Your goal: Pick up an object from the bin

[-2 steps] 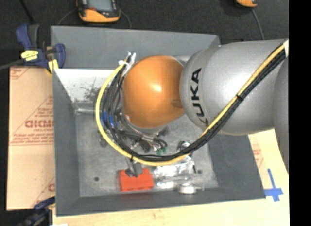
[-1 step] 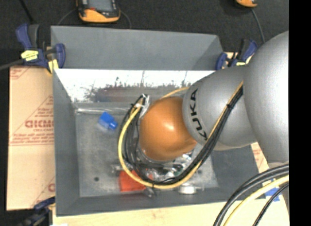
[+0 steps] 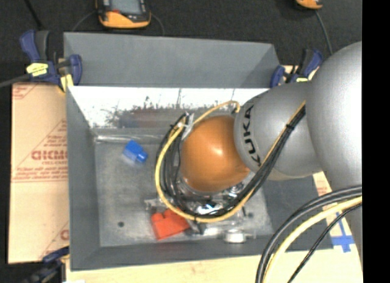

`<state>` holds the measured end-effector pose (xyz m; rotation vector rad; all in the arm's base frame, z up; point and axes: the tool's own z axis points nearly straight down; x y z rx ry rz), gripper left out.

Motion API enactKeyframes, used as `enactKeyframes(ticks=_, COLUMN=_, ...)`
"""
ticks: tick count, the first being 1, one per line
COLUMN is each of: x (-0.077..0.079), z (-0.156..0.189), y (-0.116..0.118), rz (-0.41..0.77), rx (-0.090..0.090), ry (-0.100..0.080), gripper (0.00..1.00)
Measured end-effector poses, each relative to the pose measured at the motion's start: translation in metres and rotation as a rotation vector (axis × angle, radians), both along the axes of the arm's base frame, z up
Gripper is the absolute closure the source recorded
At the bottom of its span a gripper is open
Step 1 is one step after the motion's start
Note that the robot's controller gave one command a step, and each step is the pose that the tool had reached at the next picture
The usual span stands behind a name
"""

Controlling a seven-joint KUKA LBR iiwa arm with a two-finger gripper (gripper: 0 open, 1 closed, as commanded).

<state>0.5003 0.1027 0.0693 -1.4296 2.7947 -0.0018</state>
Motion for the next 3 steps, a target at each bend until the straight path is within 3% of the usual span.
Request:
enactKeyframes(ticks=1, x=0.0, z=0.001, y=0.001, rz=-0.001, rx=0.001, ry=-0.001, gripper=1.0)
enactKeyframes(ticks=2, x=0.023, z=0.022, y=0.045, rz=-0.1, rx=0.003, ry=-0.003, gripper=1.0)
enactKeyframes(ticks=3, x=0.033, z=0.179, y=0.083, rz=-0.144, rx=0.003, ry=0.0, gripper=1.0)
